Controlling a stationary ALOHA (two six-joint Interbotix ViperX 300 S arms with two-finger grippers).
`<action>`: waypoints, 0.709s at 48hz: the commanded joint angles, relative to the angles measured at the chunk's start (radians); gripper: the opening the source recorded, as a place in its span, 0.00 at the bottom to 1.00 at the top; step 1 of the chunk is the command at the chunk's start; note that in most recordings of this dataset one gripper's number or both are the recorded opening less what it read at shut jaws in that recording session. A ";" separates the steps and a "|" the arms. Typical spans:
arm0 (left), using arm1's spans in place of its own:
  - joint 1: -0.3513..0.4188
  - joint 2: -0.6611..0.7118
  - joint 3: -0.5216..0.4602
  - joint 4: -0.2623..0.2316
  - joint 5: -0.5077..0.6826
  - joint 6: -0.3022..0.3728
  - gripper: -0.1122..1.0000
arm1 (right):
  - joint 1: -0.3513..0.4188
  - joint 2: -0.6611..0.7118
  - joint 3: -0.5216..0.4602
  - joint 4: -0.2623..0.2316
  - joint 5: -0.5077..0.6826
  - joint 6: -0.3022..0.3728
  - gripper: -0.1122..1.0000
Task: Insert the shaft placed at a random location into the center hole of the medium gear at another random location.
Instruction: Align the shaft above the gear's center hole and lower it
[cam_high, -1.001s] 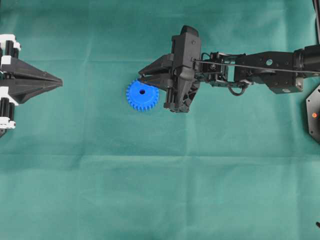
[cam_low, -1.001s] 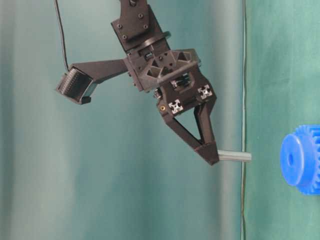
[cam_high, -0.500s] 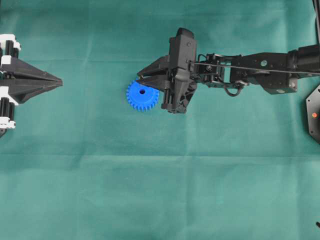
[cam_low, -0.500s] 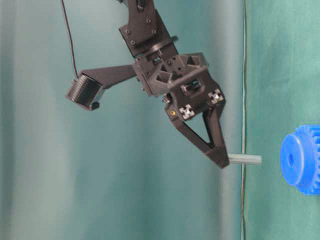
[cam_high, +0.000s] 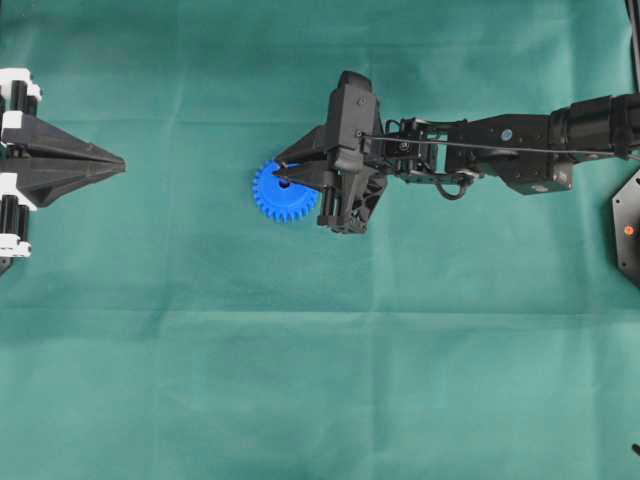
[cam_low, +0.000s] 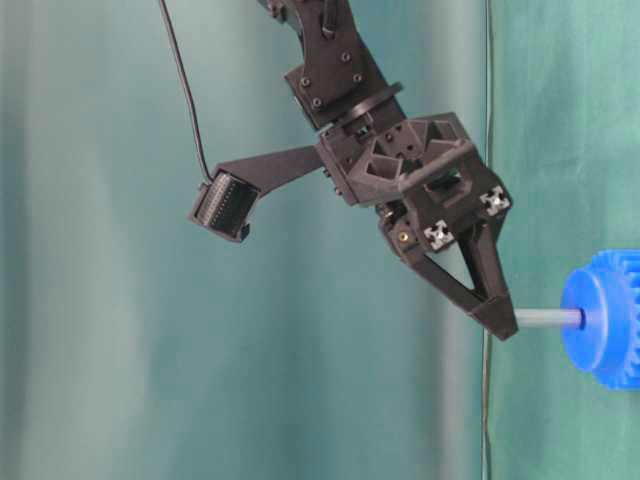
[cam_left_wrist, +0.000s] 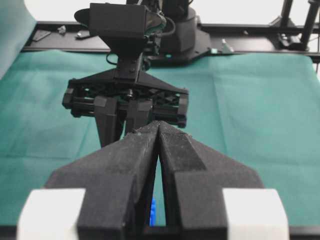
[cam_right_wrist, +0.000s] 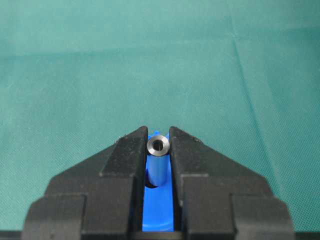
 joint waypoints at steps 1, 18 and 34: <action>0.003 0.005 -0.025 0.003 -0.006 0.000 0.10 | 0.002 -0.014 -0.023 0.005 0.002 0.000 0.22; 0.003 0.005 -0.026 0.003 -0.005 0.000 0.10 | 0.003 -0.008 -0.021 0.005 0.003 0.000 0.22; 0.003 0.005 -0.025 0.003 -0.003 0.000 0.10 | 0.002 -0.037 -0.028 0.003 0.014 -0.005 0.22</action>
